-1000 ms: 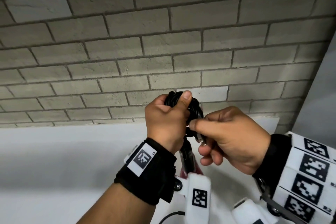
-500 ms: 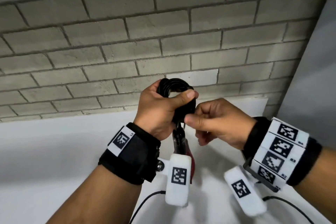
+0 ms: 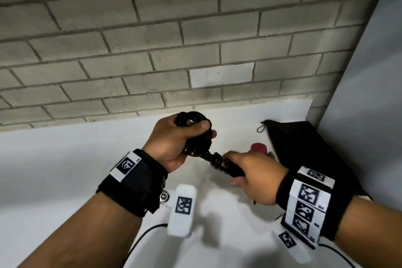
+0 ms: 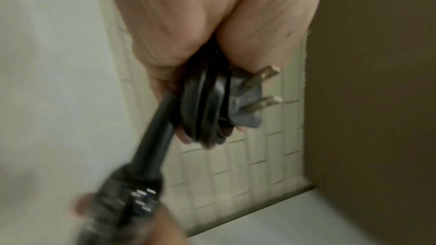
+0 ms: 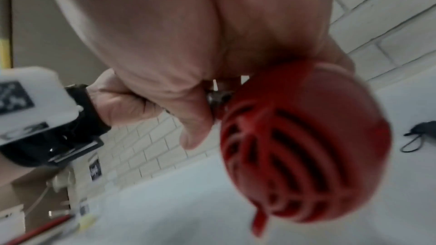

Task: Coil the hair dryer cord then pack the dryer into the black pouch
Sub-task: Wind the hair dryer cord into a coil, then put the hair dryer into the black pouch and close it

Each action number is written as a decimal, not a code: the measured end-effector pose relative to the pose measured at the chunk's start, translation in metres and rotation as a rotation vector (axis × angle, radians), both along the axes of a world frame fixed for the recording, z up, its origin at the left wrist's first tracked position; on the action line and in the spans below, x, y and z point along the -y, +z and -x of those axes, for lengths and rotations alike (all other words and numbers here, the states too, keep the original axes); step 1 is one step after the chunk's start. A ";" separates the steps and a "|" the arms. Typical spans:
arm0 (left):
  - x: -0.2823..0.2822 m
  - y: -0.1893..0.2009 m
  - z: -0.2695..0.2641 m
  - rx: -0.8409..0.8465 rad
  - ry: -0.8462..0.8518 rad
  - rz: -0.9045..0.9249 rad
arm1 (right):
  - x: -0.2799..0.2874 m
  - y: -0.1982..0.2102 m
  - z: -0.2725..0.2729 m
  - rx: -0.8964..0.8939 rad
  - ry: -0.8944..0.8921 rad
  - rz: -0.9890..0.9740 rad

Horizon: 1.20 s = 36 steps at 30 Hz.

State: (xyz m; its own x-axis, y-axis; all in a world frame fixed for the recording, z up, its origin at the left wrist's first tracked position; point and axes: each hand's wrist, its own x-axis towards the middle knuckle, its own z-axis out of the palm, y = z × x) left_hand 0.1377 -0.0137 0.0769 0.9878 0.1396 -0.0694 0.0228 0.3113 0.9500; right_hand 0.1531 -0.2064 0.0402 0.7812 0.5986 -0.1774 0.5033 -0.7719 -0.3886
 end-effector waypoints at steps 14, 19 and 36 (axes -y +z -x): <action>-0.003 -0.125 -0.018 -0.624 -0.517 -0.998 | -0.009 -0.057 -0.027 -0.135 0.210 0.604; -0.010 -0.137 -0.024 -0.607 -0.569 -1.221 | -0.017 -0.069 -0.031 -0.144 0.308 0.556; -0.055 -0.126 -0.032 -0.331 -0.374 -1.458 | 0.034 -0.046 -0.090 0.030 -0.059 0.363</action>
State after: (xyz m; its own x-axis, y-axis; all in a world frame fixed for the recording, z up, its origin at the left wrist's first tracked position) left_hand 0.1695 0.0414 -0.0487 0.9490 0.0346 -0.3133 0.1497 -0.9242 0.3513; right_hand 0.2427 -0.2409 -0.0061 0.8204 0.4547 -0.3467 0.4608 -0.8848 -0.0699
